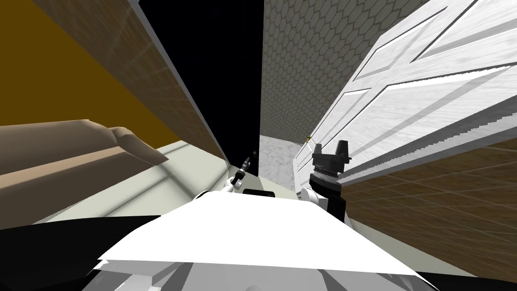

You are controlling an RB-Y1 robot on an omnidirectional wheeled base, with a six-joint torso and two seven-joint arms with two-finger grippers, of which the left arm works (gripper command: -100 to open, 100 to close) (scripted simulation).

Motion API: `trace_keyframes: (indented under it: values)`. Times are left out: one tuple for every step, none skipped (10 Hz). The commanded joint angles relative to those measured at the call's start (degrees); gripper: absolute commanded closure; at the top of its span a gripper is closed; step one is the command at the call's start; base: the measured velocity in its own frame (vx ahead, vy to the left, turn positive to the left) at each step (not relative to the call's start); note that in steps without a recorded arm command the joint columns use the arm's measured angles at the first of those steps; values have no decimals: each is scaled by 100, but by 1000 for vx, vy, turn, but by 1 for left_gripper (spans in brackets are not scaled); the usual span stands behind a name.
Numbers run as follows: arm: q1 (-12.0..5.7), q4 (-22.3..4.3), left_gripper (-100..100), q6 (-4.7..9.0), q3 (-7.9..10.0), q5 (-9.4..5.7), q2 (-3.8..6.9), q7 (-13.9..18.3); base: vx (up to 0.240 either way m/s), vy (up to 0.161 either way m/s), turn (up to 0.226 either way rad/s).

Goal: Push the door open

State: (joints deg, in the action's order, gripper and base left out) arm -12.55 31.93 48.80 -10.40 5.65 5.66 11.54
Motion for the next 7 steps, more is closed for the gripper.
trace_keyframes:
  values:
    - [-1,-13,-100,8,14,-8,-5,-18,161,-16,-23]
    - [2,-23,-100,13,27,-15,-12,-34,180,-32,-26]
    - [6,-33,-100,19,41,-23,-21,-51,203,-77,-36]
    - [10,-44,-100,25,55,-31,-32,-69,200,-72,-27]
    - [14,-54,-100,31,69,-39,-44,-86,201,-63,-36]
    - [17,-63,-100,37,82,-46,-57,-101,212,-46,-32]
    - [20,-71,-100,41,92,-52,-69,-114,186,-28,-22]
